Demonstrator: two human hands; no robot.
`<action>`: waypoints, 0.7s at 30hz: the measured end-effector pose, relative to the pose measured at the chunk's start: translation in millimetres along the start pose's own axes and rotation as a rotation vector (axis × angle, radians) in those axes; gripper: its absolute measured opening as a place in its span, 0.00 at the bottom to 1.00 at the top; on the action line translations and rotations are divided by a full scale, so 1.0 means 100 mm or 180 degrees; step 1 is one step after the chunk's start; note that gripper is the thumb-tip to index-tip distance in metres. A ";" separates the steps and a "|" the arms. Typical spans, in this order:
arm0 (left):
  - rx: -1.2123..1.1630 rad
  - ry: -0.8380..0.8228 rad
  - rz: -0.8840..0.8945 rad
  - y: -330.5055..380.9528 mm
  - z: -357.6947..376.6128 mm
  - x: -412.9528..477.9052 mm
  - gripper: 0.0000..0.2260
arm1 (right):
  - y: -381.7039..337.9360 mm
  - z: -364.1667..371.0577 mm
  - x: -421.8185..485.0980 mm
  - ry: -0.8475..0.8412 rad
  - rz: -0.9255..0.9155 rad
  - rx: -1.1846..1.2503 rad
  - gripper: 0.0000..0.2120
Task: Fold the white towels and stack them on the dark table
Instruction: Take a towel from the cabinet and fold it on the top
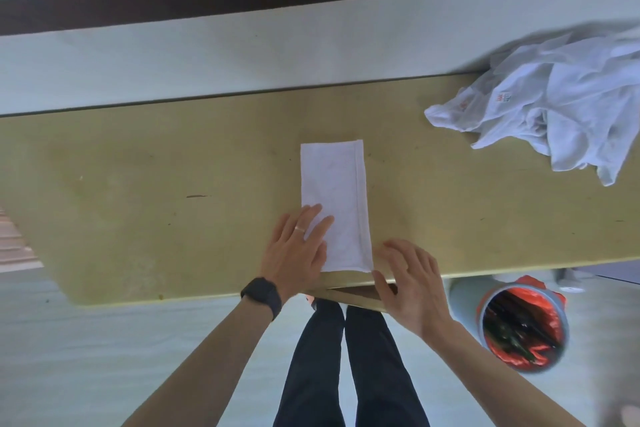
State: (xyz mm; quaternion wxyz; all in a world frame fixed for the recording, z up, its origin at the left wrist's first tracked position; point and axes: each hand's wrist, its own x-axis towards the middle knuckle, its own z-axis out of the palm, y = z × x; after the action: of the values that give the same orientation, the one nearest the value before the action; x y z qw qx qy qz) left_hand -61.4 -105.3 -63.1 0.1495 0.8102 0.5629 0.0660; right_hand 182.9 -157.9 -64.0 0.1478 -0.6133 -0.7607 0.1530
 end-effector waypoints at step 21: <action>0.0324 0.0316 0.0635 -0.01 0.16 -0.85 0.14 | 0.05 0.20 -0.21 -0.0398 -0.0955 -0.0012 0.20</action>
State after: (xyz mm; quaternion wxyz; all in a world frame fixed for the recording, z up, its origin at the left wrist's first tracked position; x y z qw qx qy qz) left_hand -88.2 -186.5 -73.2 0.0729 0.8645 0.4888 0.0919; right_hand 183.3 -178.2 -84.6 0.1202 -0.4823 -0.8517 0.1657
